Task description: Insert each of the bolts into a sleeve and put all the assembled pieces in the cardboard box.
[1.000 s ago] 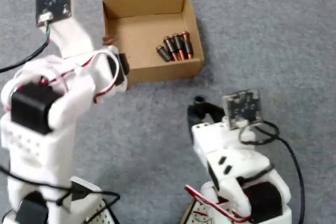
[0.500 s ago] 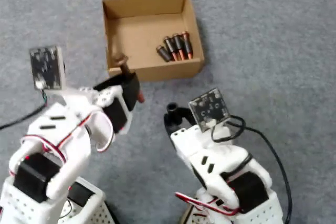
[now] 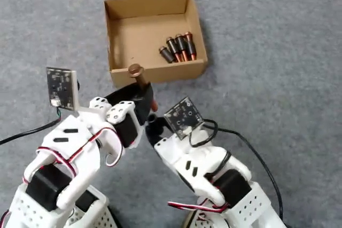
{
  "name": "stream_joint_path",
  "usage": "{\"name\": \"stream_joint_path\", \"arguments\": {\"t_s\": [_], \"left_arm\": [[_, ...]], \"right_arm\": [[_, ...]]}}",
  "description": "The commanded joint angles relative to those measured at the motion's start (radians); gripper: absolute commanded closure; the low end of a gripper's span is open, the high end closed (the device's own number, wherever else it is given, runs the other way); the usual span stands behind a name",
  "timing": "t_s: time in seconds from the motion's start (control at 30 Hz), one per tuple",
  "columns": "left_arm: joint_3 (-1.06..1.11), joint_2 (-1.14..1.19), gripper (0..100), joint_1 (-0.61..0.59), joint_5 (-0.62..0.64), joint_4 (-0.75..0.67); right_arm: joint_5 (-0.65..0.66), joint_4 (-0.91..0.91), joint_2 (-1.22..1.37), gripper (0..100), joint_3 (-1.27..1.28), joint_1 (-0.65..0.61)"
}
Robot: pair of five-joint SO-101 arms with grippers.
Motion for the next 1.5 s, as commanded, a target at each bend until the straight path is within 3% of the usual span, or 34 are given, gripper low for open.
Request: {"name": "stream_joint_path", "arguments": {"t_s": [0.0, 0.2, 0.5, 1.47], "left_arm": [[0.006, -0.012, 98, 0.008, -0.031, -0.021], [0.006, -0.013, 98, -0.052, -0.064, -0.018], [0.051, -0.012, 98, -0.044, -0.06, -0.026], [0.089, -0.013, 98, -0.029, 0.006, 0.018]], "right_arm": [[0.0, -0.037, -0.019, 99.8, -0.001, -0.018], [0.0, -0.011, -0.193, 99.8, 0.048, -0.018], [0.002, 0.023, -0.437, 99.8, 0.171, -0.016], [0.008, -0.058, -0.44, 99.8, 0.131, -0.015]]}}
